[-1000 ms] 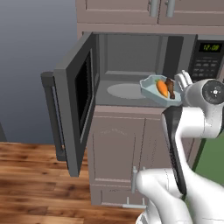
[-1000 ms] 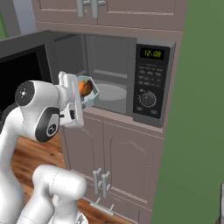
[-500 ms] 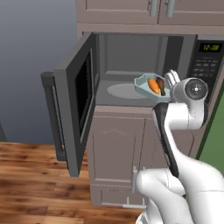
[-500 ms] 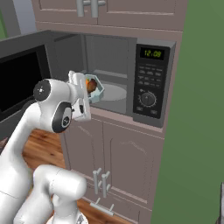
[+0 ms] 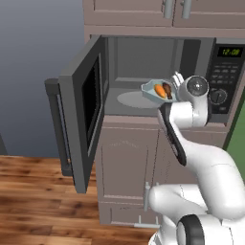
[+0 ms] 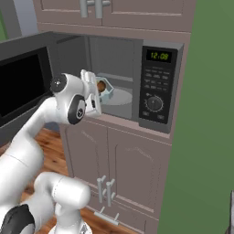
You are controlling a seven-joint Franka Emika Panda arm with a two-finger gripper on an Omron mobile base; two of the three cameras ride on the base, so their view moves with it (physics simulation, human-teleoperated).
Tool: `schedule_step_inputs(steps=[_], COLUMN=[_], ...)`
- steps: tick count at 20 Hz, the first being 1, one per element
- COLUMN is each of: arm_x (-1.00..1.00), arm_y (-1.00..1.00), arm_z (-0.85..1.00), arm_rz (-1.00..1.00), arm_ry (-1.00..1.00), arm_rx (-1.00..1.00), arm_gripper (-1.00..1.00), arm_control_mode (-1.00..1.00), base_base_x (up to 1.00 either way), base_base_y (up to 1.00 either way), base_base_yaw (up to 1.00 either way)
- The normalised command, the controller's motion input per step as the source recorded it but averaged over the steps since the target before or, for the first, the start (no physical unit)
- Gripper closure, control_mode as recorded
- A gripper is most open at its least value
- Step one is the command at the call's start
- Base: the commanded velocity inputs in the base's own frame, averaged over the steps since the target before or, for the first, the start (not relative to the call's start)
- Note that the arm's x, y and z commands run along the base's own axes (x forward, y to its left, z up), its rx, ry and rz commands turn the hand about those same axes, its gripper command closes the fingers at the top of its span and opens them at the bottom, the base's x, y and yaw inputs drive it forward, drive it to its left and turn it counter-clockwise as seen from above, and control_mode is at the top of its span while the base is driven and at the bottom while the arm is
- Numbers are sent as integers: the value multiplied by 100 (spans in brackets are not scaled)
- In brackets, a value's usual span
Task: Place the tupperware containing the chicken drumstick and carrot meal in the microwave. Close the microwave door and press the start button to reheat the meal.
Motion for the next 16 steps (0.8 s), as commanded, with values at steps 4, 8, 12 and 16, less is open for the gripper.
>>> schedule_step_inputs(steps=[4,8,12,16], arm_x=[56,39,31,29], arm_y=[0,-8,-15,-15], arm_z=[-16,-28,-35,-38], arm_rz=[0,0,0,0], arm_ry=[9,2,0,0], arm_rx=[0,0,0,0], arm_gripper=[100,100,100,100], arm_control_mode=[-100,-100,-100,-100], base_base_x=[0,0,0,0], base_base_y=[0,0,0,0], base_base_yaw=[0,0,0,0])
